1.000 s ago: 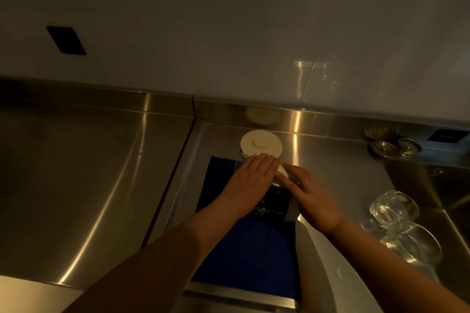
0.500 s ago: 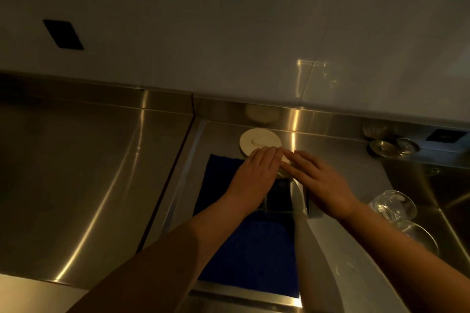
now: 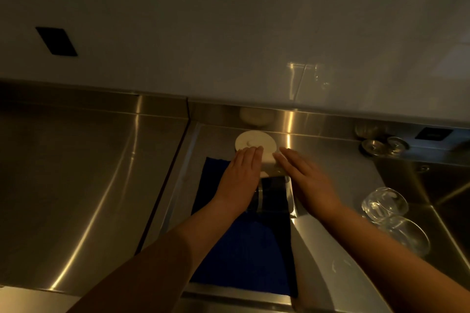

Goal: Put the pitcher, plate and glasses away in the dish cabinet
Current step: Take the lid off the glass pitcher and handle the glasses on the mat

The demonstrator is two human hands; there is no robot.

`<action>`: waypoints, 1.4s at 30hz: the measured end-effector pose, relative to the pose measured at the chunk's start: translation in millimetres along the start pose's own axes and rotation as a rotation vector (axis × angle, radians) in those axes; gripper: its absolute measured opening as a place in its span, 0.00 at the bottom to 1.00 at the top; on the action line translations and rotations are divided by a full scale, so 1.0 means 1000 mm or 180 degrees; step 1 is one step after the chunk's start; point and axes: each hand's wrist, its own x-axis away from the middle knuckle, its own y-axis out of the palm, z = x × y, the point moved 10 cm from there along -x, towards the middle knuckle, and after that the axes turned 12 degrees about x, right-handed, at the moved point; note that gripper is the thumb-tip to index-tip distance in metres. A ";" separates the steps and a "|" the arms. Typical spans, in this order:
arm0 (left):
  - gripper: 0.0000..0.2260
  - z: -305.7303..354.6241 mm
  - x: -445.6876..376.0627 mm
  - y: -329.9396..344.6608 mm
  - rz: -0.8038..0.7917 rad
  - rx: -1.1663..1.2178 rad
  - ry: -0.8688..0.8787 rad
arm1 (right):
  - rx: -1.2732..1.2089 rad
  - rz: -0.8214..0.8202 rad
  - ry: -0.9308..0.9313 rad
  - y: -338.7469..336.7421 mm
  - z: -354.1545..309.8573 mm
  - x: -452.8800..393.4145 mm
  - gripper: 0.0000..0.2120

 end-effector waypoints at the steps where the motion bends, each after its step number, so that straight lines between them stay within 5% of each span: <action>1: 0.39 0.002 -0.001 -0.002 0.0070 0.0014 0.0005 | -0.0052 -0.0027 0.0035 0.000 -0.002 -0.004 0.40; 8: 0.36 0.005 -0.003 -0.005 0.0213 0.0076 0.0210 | -0.0074 -0.0242 -0.0057 -0.002 -0.021 -0.017 0.40; 28: 0.27 -0.046 -0.001 -0.001 0.0013 0.0126 -0.0366 | -0.0031 -0.0482 -0.0262 0.013 -0.067 -0.021 0.39; 36: 0.36 -0.033 -0.003 -0.005 -0.0215 0.0254 0.0069 | -0.0156 -0.0456 -0.0239 0.026 -0.073 -0.019 0.31; 42: 0.27 -0.045 0.003 -0.010 -0.0119 0.0276 -0.0123 | -0.0101 -0.0476 -0.0456 0.033 -0.073 -0.010 0.26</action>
